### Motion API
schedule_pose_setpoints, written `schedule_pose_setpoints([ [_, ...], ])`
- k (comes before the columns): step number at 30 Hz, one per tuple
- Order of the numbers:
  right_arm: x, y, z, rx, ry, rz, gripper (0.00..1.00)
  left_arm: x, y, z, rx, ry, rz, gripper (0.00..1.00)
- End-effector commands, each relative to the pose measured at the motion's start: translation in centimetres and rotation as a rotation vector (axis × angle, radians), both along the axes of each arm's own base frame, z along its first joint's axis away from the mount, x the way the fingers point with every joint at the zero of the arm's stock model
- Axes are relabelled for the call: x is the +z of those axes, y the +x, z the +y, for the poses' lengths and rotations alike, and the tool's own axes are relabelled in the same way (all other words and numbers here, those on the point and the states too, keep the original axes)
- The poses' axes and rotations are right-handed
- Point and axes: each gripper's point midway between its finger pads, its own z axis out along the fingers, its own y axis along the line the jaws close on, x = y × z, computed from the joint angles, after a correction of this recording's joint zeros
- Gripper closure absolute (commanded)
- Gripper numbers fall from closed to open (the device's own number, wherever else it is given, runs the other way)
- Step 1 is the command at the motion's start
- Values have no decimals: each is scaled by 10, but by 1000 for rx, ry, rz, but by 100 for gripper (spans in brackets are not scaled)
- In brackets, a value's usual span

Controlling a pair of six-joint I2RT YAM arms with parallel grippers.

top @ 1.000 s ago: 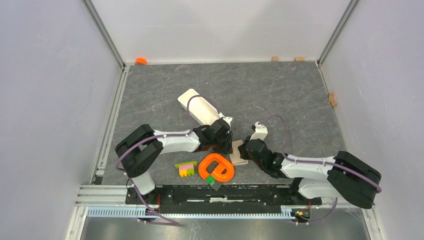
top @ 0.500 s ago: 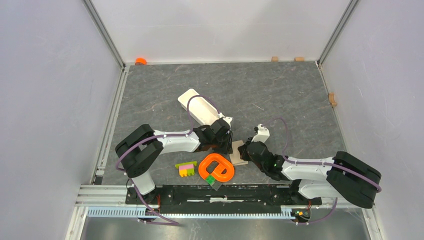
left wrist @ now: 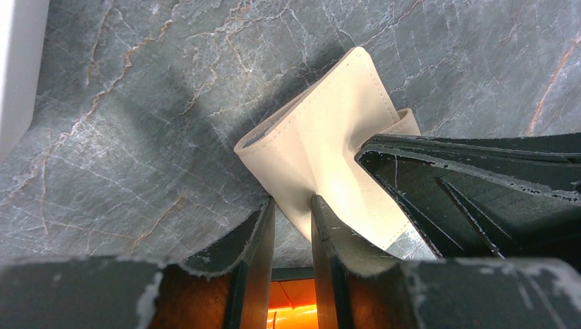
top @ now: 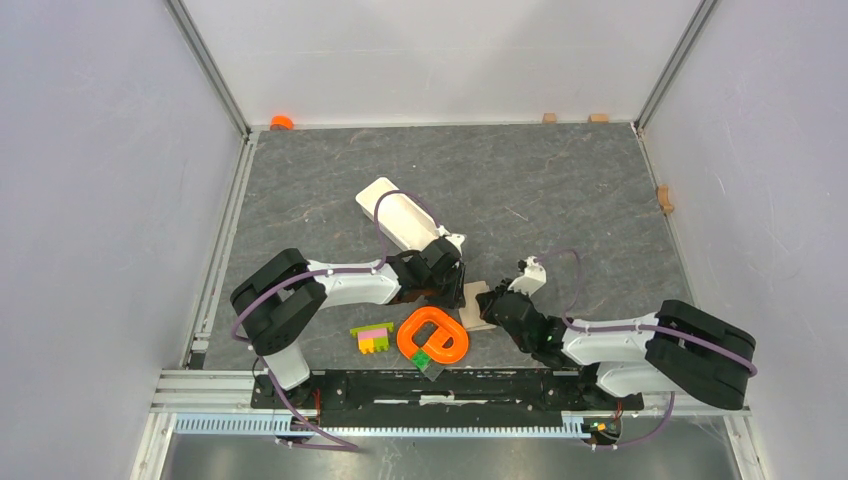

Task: Put the credit cards into the card holder
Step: Close the card holder at the center of the board.

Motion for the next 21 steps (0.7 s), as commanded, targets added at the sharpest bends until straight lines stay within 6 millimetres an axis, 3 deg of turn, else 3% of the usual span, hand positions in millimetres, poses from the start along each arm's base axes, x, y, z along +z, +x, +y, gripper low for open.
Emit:
schedule_pose_setpoints([
  [1,-70,-46,-51,14,-240,193,100,-11,4,14,24,77,-17,67],
  [14,-100,-72,-78,-38,-295,284,100,-10,5,15,38,79,-23,67],
  [21,-100,-72,-79,-37,-294,274,100,-8,7,14,44,74,-26,66],
])
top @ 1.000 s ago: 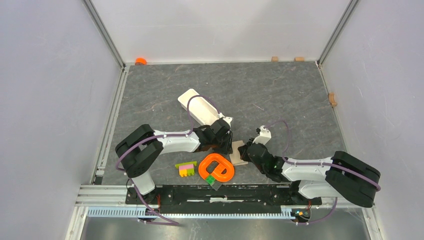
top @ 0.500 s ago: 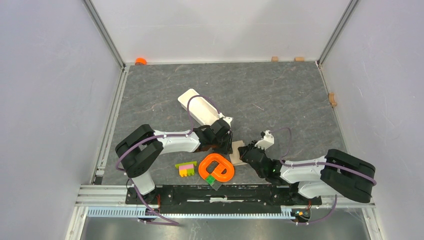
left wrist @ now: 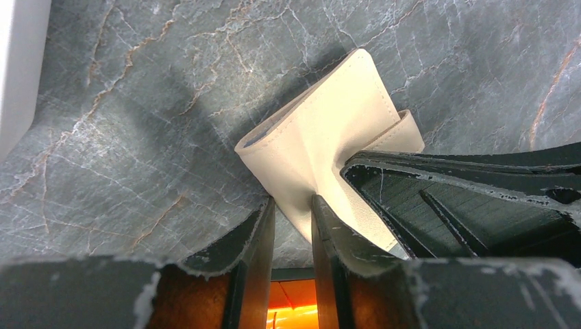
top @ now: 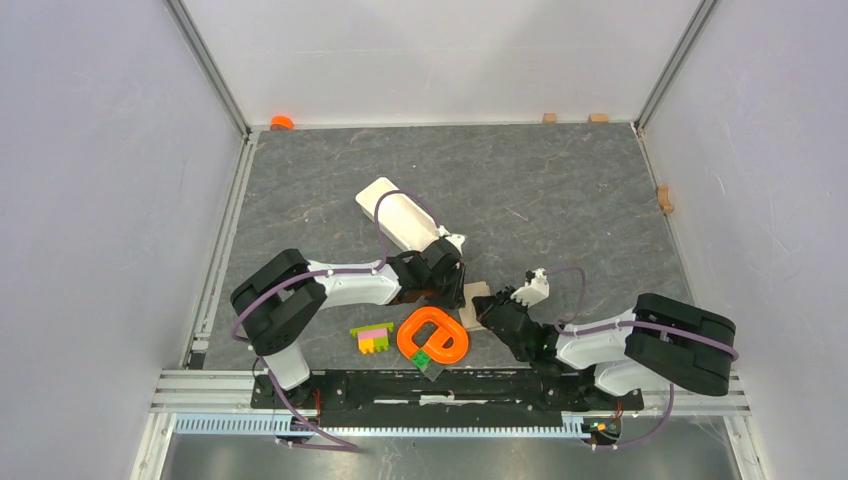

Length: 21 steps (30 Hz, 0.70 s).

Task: Put the credit cards into the card holder
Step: Close the card holder at the center of the board, then reset both arms

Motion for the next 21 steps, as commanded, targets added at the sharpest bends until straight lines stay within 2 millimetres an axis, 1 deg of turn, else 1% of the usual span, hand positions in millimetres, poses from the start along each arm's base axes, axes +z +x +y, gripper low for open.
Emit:
schedule_pose_setpoints([
  [1,-84,-60,-77,139,-440,250,100,-5,7,12,37,63,-25,64],
  [3,-70,-50,-67,157,-451,202,100,2,11,10,29,54,-44,61],
  [5,-51,-39,-55,183,-464,139,100,13,15,9,17,51,-74,54],
  [6,-40,-33,-48,200,-470,107,98,21,18,9,14,46,-91,50],
  [8,-14,-21,-36,227,-479,46,90,39,24,9,11,24,-124,43],
  [9,3,-14,-28,236,-473,14,86,48,27,10,14,12,-138,39],
  [12,41,1,-21,267,-517,-45,72,81,31,15,12,-31,-191,29],
  [14,63,10,-22,280,-537,-74,59,99,35,25,26,-42,-216,19],
  [15,70,16,-26,280,-557,-79,53,107,37,32,38,-44,-228,14],
  [16,78,22,-31,279,-570,-80,46,115,42,41,57,-46,-234,6],
  [17,84,27,-34,281,-577,-83,40,119,46,52,78,-50,-228,2],
  [18,88,34,-41,284,-593,-83,33,125,52,63,98,-59,-221,0],
  [19,89,41,-50,277,-614,-78,29,130,57,73,116,-69,-212,0],
  [20,90,45,-57,279,-629,-73,24,132,63,87,141,-63,-201,0],
  [21,91,52,-67,273,-659,-65,21,136,70,101,169,-49,-207,0],
])
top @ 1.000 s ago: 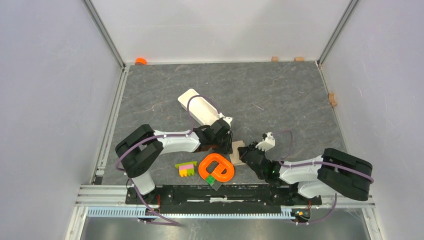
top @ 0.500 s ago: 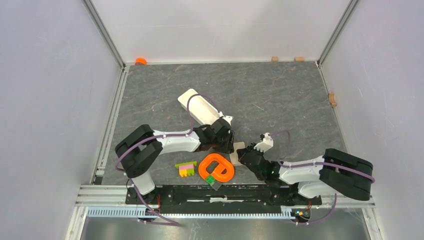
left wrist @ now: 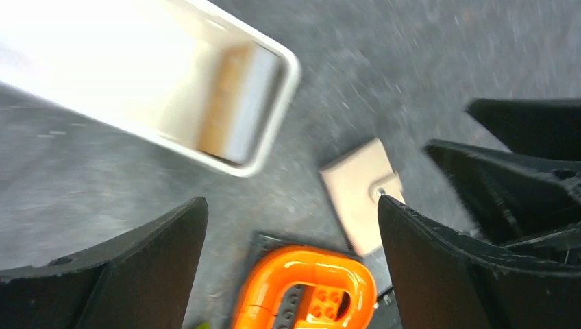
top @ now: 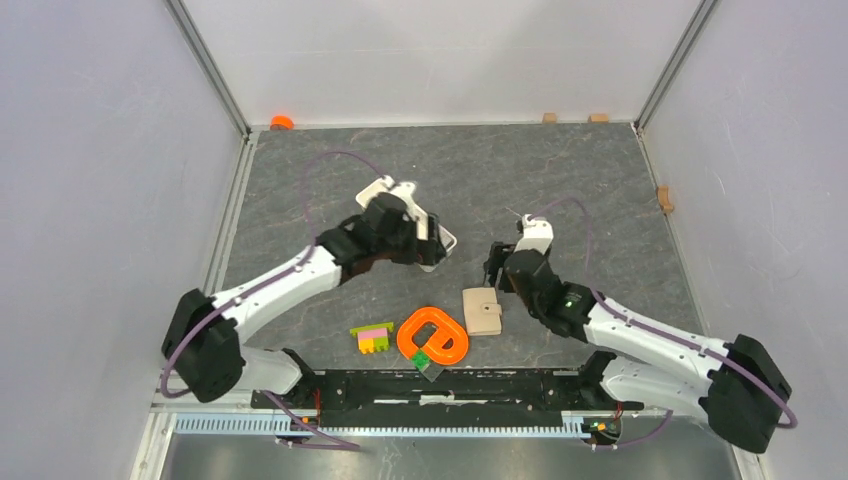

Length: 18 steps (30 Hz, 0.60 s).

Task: Put the credit cards into the card holder
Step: Reset both arms

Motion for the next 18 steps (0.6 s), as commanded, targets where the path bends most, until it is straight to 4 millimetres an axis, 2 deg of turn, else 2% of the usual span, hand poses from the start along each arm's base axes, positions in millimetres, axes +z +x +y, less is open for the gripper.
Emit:
schedule_pose_setpoints([
  [1,-1,16,-46,39,-216,33,18,22,29,61,99,47,-3,0],
  [6,7,39,-109,-74,-285,57,12,43,55,136,272,-18,21,0],
  [10,35,49,-152,-176,-282,-25,11,75,62,193,413,65,-141,0],
  [13,65,49,-172,-235,-284,-181,10,102,50,214,485,84,-288,0],
  [18,87,38,-195,-343,-284,-408,9,115,26,248,599,118,-480,0],
])
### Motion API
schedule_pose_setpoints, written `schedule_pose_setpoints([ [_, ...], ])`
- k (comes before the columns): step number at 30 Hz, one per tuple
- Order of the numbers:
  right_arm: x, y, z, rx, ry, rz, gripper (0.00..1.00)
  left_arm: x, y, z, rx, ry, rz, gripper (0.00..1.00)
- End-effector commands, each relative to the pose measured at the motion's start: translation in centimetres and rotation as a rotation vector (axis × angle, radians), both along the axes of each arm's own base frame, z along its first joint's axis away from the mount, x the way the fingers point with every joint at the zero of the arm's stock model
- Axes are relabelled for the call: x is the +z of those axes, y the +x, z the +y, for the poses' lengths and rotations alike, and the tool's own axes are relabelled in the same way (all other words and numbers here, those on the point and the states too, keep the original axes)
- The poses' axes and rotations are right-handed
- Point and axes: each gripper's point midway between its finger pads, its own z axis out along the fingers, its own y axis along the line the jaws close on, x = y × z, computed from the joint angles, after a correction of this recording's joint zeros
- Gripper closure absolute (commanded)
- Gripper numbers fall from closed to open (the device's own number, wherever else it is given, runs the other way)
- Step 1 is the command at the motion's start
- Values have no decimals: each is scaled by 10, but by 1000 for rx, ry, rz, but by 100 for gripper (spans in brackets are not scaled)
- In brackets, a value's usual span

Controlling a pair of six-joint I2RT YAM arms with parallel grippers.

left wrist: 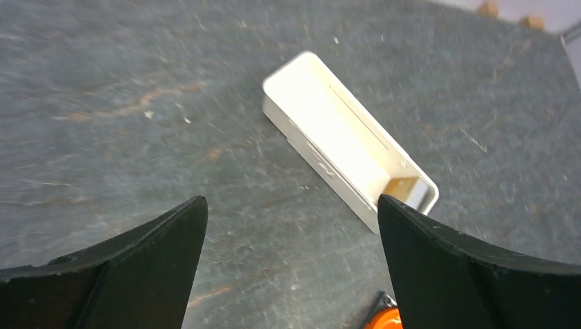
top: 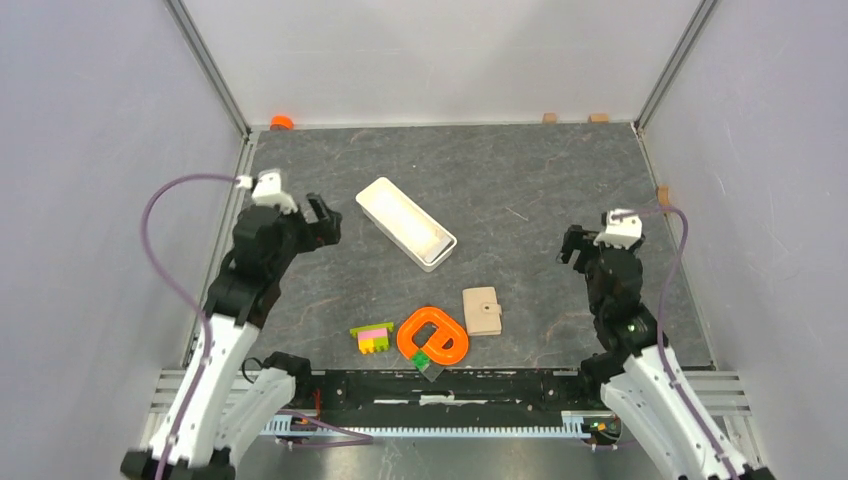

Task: Put the credit cards into the card holder
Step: Reset both arms

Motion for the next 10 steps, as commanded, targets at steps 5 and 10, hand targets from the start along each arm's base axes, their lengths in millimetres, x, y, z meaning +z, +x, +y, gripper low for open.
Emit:
schedule_pose_setpoints([
  [5,25,-7,-22,-73,-60,-193,9,9,-14,34,101,122,-131,0],
  [10,29,-9,-25,-87,-55,-217,9,7,-14,30,75,126,-122,0],
])
